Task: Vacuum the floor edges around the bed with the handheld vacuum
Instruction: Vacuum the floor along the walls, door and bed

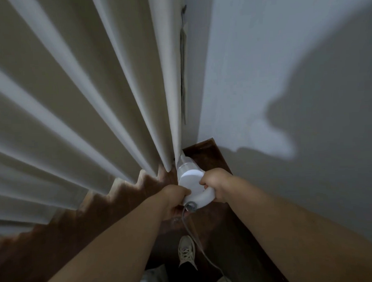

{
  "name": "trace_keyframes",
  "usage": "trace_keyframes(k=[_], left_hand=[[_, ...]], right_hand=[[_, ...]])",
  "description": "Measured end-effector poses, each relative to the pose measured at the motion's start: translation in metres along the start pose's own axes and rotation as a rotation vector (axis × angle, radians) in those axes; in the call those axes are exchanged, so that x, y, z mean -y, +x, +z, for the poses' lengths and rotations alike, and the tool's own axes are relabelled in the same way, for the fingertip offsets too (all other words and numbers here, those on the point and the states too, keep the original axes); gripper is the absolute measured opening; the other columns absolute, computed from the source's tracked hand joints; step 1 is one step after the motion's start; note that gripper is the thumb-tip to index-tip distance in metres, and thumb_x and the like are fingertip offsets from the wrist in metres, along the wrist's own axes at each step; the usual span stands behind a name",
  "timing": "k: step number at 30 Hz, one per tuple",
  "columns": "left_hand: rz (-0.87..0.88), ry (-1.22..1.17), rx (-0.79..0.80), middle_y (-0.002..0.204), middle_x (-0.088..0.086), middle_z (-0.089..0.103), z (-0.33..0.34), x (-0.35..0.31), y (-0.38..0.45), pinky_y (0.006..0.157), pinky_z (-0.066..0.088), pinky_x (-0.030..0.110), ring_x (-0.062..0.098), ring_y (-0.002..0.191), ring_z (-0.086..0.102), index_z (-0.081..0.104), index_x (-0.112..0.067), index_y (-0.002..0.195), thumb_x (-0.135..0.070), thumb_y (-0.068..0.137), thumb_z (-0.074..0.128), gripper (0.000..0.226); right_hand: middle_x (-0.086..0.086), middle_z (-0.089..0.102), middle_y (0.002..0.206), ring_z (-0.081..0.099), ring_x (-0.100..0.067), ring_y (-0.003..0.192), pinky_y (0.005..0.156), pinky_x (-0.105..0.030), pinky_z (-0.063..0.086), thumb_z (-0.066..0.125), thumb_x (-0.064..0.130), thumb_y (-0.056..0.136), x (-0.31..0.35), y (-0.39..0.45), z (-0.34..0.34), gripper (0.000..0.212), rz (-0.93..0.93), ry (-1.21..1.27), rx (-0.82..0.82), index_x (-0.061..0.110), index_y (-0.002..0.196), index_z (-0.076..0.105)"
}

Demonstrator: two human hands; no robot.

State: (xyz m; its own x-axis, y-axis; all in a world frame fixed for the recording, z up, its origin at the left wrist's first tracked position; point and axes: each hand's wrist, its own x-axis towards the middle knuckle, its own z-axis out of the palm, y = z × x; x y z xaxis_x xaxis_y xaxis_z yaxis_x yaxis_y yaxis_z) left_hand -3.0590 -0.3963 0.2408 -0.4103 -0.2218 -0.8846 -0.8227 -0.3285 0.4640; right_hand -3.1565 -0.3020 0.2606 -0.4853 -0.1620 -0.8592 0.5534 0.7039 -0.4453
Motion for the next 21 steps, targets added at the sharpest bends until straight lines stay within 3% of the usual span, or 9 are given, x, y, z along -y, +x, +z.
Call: trace_keyframes(k=[6, 10, 15, 21], left_hand=[[-0.005, -0.042, 0.022, 0.113, 0.02, 0.059, 0.017, -0.006, 0.001, 0.059, 0.056, 0.032, 0.029, 0.094, 0.064, 0.037, 0.0, 0.135, -0.015, 0.097, 0.051, 0.043], [-0.005, -0.038, 0.054, 0.106, 0.019, 0.06, 0.037, -0.01, 0.008, 0.046, 0.052, 0.027, 0.025, 0.079, 0.063, 0.036, 0.002, 0.137, -0.015, 0.097, 0.051, 0.046], [-0.012, -0.003, 0.078, 0.094, 0.015, 0.059, 0.059, -0.017, 0.021, 0.048, 0.052, 0.027, 0.023, 0.075, 0.062, 0.036, 0.002, 0.138, -0.017, 0.098, 0.051, 0.047], [-0.024, 0.015, 0.078, 0.091, 0.012, 0.059, 0.065, -0.031, 0.054, 0.046, 0.05, 0.027, 0.022, 0.072, 0.062, 0.042, 0.0, 0.134, -0.02, 0.097, 0.052, 0.043]], right_hand=[[-0.018, 0.056, 0.116, 0.055, -0.033, 0.109, 0.095, -0.047, 0.05, 0.057, 0.01, 0.09, -0.004, 0.005, -0.016, 0.027, 0.0, 0.042, -0.013, 0.002, 0.116, 0.053], [-0.017, 0.055, 0.114, 0.055, -0.033, 0.108, 0.096, -0.047, 0.049, 0.054, 0.008, 0.09, -0.013, 0.008, -0.037, 0.021, 0.047, 0.115, -0.005, 0.005, 0.111, 0.052], [-0.019, 0.051, 0.126, 0.05, -0.035, 0.117, 0.101, -0.048, 0.045, 0.055, 0.009, 0.091, -0.022, 0.019, -0.056, 0.036, 0.091, 0.183, -0.041, 0.003, 0.126, 0.048], [-0.017, 0.055, 0.115, 0.052, -0.034, 0.116, 0.101, -0.048, 0.045, 0.054, 0.007, 0.093, -0.017, 0.048, -0.059, 0.035, 0.096, 0.285, -0.078, 0.0, 0.127, 0.048]])
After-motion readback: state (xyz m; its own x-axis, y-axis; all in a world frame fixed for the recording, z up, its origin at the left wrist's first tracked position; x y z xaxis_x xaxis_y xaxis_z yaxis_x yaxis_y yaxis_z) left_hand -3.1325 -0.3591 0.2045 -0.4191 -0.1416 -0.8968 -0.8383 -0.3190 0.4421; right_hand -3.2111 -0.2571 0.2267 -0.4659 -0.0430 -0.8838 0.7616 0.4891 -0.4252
